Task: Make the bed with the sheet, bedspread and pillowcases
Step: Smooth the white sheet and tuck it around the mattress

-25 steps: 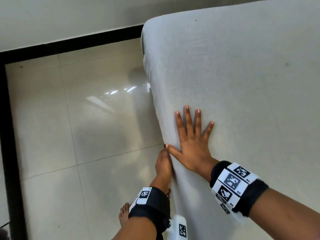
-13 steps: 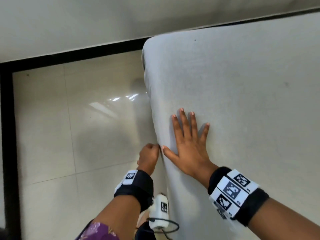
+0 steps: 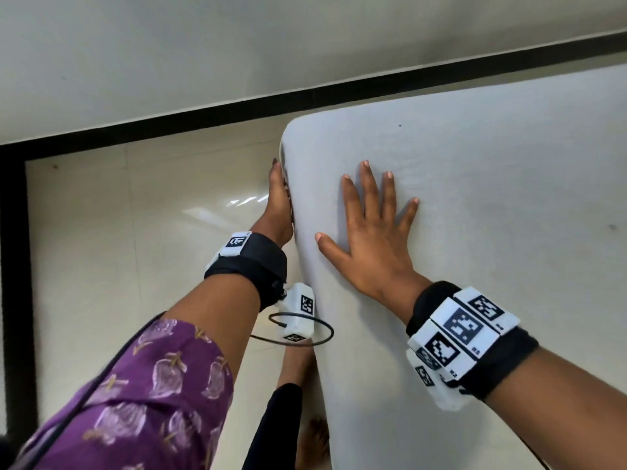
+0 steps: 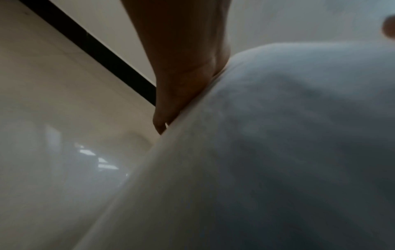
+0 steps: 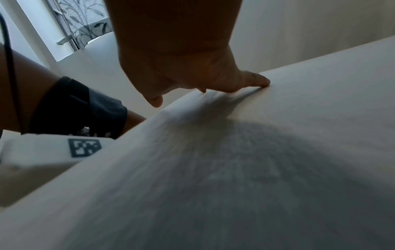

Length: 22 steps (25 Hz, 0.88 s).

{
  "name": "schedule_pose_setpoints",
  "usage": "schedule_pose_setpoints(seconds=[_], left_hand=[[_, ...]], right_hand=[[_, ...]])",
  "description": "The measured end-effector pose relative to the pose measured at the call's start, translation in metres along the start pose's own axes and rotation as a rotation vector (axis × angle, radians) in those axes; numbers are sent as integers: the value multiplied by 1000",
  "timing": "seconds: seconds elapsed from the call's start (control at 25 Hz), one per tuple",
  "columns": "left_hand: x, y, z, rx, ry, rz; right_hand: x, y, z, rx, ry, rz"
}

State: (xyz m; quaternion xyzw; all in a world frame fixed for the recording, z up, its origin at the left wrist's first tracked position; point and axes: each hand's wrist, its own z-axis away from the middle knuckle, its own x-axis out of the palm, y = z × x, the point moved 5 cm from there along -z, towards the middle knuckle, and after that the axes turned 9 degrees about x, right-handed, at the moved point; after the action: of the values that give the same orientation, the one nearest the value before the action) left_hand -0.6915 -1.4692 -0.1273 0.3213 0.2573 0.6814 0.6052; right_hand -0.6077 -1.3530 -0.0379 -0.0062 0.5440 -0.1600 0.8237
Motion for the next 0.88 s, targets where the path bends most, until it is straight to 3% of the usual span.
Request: schedule_pose_setpoints(seconds=[0.12,0.28,0.4,0.68,0.76,0.88], left_hand=[[-11,-3,-15,-70,84,-31],[9,3,-13,-121,-44,102],[8,6,-13,-172,-59,173],[13,8,-39,-165,-144,101],[1,8,-46,-153,-80,71],[-5,2,-59,-178,-143,-93]], right_hand=[[-2,-6,-24,-20,46,20],[-12,-21,-42,-68,97,15],[-23,-30,-48,-90,159,39],[-15,-30,-59,-101,170,14],[-14,-30,-59,-103,169,12],[-16,-27,-57,-106,159,-1]])
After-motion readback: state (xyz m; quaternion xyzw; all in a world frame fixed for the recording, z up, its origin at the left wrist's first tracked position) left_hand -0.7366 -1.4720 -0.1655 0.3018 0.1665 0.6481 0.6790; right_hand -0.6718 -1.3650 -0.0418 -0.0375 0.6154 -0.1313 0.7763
